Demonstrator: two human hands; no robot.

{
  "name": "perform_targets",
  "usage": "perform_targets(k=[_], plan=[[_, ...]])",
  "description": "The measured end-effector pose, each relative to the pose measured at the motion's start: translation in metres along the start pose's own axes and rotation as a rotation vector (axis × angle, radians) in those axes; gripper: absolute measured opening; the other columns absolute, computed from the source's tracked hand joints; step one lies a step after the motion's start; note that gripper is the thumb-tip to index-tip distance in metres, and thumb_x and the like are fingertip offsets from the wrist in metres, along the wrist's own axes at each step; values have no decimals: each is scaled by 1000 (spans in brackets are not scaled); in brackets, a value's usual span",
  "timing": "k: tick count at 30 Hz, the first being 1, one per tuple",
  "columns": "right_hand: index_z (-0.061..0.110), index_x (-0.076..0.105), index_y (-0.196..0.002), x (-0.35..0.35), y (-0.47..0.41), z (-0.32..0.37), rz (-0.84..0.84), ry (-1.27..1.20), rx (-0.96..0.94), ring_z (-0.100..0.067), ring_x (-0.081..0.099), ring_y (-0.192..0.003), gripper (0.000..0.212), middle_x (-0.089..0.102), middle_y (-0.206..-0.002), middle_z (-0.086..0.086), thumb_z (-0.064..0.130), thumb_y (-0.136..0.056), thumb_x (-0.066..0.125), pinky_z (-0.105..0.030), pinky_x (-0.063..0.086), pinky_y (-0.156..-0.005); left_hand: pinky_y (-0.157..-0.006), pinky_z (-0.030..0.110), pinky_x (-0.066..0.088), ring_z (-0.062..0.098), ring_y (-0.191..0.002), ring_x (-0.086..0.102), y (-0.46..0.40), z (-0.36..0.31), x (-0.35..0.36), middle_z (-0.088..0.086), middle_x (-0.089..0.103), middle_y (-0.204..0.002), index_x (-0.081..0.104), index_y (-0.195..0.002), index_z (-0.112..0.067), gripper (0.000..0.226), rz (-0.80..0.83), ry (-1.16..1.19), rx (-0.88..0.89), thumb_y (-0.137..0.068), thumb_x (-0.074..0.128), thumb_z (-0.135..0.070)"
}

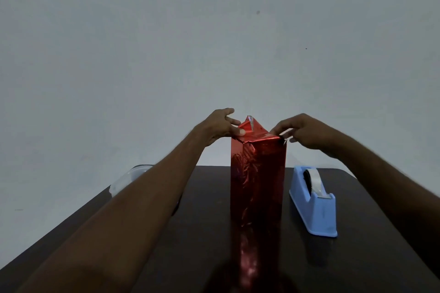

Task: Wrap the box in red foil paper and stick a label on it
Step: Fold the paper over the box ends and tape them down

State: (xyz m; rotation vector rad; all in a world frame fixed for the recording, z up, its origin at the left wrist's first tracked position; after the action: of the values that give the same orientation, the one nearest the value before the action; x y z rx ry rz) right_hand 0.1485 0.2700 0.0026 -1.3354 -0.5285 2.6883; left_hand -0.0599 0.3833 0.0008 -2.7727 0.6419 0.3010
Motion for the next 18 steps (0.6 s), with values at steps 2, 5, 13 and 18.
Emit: perform_targets(k=[2, 5, 13, 18], plan=[[26, 77, -97, 2, -2, -8, 6, 6, -36, -14, 67, -94, 64, 73, -107, 7, -23, -81, 39, -30, 49, -80, -64, 22, 58, 22, -92, 67, -6, 2, -1, 18, 62, -116, 28, -150, 0, 89, 7, -21, 16, -75, 75, 14], [34, 72, -102, 6, -2, -7, 22, 88, -120, -11, 64, -88, 43, 69, -107, 10, -5, -84, 67, -27, 51, -79, -86, 34, 58, 26, -100, 69, -17, 6, 2, 16, 69, -110, 47, -140, 0, 75, -58, -156, 49, -73, 82, 2], [34, 74, -87, 23, 6, -12, -231, -28, -170, -8, 63, -86, 3, 67, -93, 7, 37, -87, 72, -25, 45, -77, -82, 30, 58, 8, -90, 70, 24, -47, 11, -4, 73, -98, 72, -106, -21, 45, 2, -557, 303, -88, 59, -60], [33, 71, -74, 28, 4, -12, -303, -41, -164, -13, 61, -76, 19, 64, -81, 2, 42, -90, 67, -26, 42, -69, -76, 32, 58, 8, -83, 70, 42, -37, 29, -6, 75, -87, 75, -99, -26, 37, 23, -774, 400, -70, 82, -48]])
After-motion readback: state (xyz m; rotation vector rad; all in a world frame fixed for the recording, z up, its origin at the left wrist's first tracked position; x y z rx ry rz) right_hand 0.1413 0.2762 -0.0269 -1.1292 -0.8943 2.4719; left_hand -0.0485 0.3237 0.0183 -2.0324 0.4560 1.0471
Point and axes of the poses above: each hand's wrist, its own y-axis away from the middle knuckle, its own x-axis out of the palm, z = x × y, the point moved 2 cm from there along -y, towards the middle knuckle
